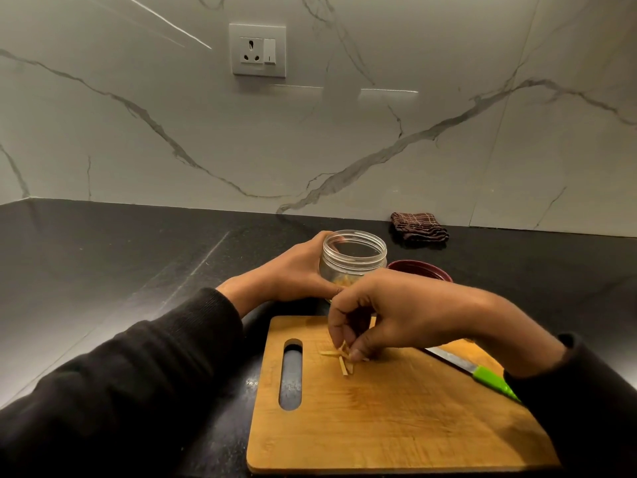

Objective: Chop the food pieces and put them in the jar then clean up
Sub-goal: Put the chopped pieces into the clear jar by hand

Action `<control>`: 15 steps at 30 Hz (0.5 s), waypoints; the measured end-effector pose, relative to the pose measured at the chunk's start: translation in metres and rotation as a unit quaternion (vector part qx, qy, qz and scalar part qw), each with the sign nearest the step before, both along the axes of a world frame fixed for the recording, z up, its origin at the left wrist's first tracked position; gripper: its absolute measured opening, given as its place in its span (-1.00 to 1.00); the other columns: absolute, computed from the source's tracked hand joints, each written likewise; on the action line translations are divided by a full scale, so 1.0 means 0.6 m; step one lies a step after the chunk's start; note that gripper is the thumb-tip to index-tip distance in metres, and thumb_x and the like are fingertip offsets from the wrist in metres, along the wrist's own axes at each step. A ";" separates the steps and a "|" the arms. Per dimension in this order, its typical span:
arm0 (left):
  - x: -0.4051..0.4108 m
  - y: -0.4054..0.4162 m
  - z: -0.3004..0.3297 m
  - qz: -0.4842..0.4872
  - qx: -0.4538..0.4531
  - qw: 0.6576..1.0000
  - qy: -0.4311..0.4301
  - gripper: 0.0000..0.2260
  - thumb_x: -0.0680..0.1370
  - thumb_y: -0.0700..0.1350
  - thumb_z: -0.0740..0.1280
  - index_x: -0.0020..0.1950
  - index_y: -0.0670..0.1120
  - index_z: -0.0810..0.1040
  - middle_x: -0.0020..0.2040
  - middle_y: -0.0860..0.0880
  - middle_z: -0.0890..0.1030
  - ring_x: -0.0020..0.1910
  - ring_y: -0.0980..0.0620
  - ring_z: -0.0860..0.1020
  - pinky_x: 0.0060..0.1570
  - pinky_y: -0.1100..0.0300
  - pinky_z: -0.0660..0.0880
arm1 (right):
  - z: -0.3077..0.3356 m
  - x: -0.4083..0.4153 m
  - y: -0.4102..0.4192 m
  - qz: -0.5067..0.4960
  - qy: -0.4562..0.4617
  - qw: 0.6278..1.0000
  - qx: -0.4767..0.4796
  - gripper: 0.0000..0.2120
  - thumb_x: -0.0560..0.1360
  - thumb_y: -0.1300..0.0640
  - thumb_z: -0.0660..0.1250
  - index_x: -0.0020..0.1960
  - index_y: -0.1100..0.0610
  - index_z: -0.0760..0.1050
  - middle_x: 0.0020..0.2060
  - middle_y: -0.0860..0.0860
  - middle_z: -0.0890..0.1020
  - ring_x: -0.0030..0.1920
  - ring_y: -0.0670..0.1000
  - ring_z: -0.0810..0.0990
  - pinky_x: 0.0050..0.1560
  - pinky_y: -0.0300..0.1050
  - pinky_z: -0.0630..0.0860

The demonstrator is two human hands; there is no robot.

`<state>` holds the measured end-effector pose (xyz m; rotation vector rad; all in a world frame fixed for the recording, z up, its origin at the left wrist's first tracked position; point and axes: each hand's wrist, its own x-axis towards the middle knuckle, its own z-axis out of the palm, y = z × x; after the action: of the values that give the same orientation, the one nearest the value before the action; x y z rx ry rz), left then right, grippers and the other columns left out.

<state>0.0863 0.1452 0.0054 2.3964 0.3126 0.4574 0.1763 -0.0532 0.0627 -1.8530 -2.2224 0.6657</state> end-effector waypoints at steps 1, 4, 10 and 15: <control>0.000 0.001 0.000 -0.002 0.001 1.000 0.000 -0.16 0.36 -0.03 0.62 0.51 0.03 0.22 0.30 0.13 0.50 0.30 0.18 0.47 0.28 0.25 0.41 | 0.000 -0.001 -0.001 0.002 -0.002 1.000 -0.002 -0.72 0.48 0.11 0.50 0.17 -0.02 0.58 -0.01 -0.11 0.62 0.01 -0.13 0.61 0.10 -0.10 0.60; 0.001 0.002 -0.001 -0.005 0.009 1.000 0.002 -0.16 0.37 -0.04 0.61 0.52 0.02 0.21 0.27 0.17 0.48 0.29 0.20 0.46 0.26 0.31 0.39 | -0.003 -0.008 -0.003 0.016 -0.006 1.000 -0.017 -0.51 0.44 -0.05 0.54 0.32 -0.15 0.48 0.10 -0.21 0.51 0.08 -0.17 0.53 0.08 -0.13 0.59; 0.002 0.001 -0.002 0.001 0.011 1.000 -0.005 -0.14 0.33 0.08 0.62 0.51 0.03 0.24 0.29 0.14 0.51 0.28 0.19 0.49 0.27 0.21 0.43 | -0.012 -0.021 -0.001 0.058 -0.003 0.998 -0.017 -0.80 0.51 0.12 0.49 0.12 0.03 0.60 0.03 -0.08 0.59 0.03 -0.10 0.56 0.07 -0.09 0.57; 0.002 0.003 -0.003 0.004 0.007 1.000 -0.001 -0.15 0.34 0.04 0.62 0.51 0.05 0.23 0.21 0.23 0.49 0.22 0.27 0.48 0.14 0.35 0.40 | 0.000 0.000 -0.004 0.032 -0.029 0.999 -0.006 -0.83 0.52 0.08 0.47 0.11 0.01 0.62 0.04 -0.13 0.62 0.07 -0.15 0.57 0.12 -0.12 0.56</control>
<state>0.0876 0.1469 0.0037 2.4087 0.3189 0.4678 0.1761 -0.0555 0.0626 -1.8358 -2.3284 0.6439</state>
